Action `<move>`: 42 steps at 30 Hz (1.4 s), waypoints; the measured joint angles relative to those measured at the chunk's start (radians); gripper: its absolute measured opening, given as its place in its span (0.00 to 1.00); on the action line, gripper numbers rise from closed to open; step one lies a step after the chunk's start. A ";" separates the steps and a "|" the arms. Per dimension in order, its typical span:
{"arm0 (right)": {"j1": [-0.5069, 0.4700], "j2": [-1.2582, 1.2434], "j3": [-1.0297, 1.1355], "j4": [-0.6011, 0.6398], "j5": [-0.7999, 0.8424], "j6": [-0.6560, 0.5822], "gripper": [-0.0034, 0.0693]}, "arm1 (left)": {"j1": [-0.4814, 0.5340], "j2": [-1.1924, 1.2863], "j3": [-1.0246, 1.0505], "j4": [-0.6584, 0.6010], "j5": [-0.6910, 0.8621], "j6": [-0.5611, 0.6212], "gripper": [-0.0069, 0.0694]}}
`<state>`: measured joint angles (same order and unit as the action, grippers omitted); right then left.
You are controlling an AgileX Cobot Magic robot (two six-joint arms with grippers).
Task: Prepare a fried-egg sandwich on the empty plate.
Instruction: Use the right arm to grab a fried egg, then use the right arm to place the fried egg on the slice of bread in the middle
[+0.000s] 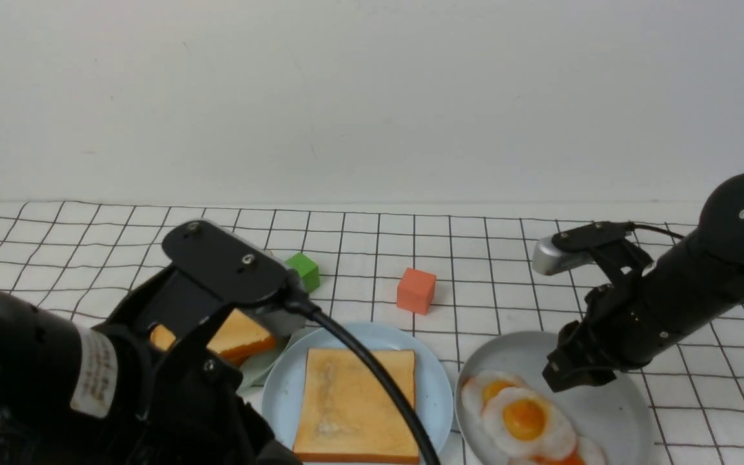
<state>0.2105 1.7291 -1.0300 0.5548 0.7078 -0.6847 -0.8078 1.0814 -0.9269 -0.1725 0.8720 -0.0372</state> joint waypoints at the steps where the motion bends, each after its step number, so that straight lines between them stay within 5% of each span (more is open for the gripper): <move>1: 0.000 0.008 0.000 0.017 -0.001 -0.016 0.39 | 0.000 0.000 0.000 0.004 0.000 -0.007 0.07; 17: 0.000 0.118 -0.002 0.060 -0.033 -0.078 0.36 | 0.000 0.000 0.001 0.011 -0.001 -0.015 0.07; 28: -0.001 0.132 -0.009 0.101 -0.008 -0.140 0.06 | 0.000 0.000 0.001 0.033 0.001 -0.015 0.07; 42: 0.016 -0.033 -0.135 0.125 0.101 -0.114 0.06 | 0.000 -0.008 0.001 0.173 0.118 -0.146 0.07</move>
<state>0.2268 1.6960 -1.1654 0.6794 0.8093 -0.7985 -0.8078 1.0733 -0.9258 0.0000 0.9902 -0.1827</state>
